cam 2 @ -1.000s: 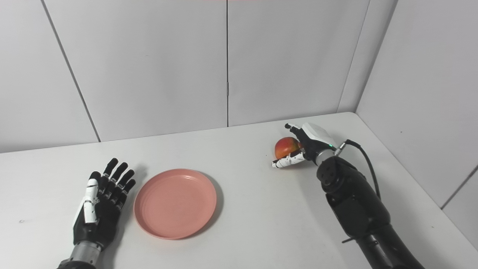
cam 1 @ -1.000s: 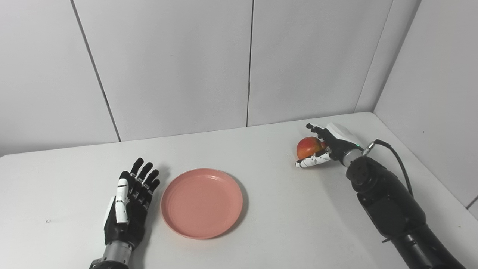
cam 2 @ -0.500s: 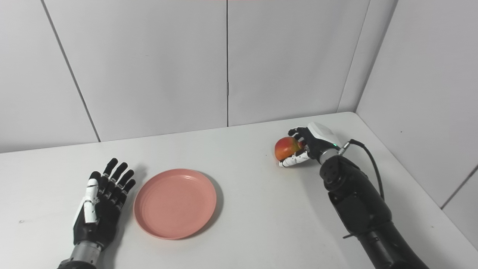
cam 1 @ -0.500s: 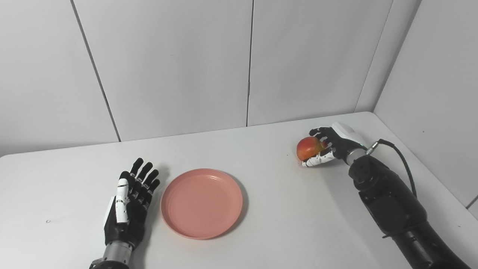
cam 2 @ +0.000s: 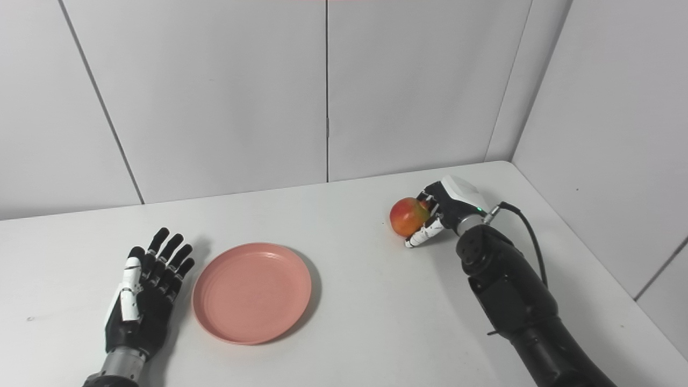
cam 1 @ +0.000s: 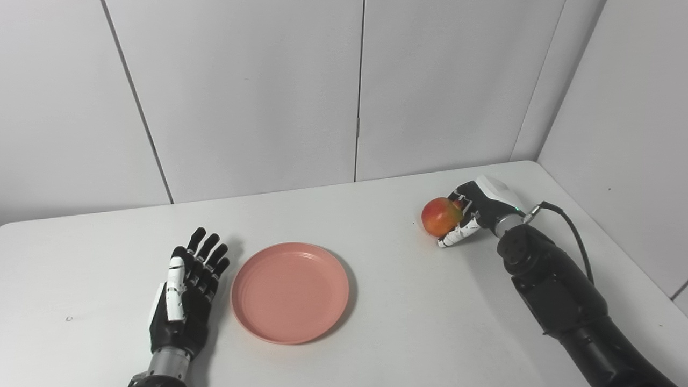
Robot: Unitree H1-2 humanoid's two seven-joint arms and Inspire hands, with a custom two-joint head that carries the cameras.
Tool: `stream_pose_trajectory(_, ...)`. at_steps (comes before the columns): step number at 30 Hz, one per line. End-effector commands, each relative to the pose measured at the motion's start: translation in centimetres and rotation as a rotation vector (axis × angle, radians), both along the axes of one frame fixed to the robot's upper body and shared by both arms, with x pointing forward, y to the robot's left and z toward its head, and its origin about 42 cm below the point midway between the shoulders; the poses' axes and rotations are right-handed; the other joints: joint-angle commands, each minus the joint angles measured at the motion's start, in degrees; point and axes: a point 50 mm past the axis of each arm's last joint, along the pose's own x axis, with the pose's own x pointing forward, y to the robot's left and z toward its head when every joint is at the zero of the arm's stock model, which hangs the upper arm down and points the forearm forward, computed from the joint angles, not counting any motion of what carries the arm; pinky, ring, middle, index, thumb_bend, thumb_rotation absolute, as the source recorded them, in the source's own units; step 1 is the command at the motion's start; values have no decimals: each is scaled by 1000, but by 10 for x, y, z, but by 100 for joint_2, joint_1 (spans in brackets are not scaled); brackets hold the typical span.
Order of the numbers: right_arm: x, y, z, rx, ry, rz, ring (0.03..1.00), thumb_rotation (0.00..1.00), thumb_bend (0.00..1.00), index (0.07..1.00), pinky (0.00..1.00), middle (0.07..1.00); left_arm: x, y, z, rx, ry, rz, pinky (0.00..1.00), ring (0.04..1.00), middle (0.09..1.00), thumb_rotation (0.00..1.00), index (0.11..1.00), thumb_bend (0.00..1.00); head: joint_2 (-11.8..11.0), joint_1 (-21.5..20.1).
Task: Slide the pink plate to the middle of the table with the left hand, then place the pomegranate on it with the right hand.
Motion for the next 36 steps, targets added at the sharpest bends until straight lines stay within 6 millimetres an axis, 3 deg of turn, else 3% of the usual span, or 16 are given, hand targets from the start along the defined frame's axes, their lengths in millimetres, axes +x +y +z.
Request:
stream_pose_trajectory(1,11,2,33,-19,-115,40,433,0,526,520,369,453,-5,0,-9,7,61,9,946,922,936,1000,923,398,9,7)
stream_pose_trajectory(24,5,6,44,91,-175,31,398,0,523,533,332,433,-4,-1,-9,3,61,6,957,928,943,1000,931,390,33,83)
stream_pose_trajectory(34,-5,31,70,111,-266,131,428,0,526,523,361,457,-6,-7,-8,15,61,5,951,925,940,1000,929,396,40,222)
stream_pose_trajectory(36,-9,44,80,120,-296,172,437,0,527,514,371,464,-6,-9,-7,21,57,6,951,923,938,1000,929,397,49,320)
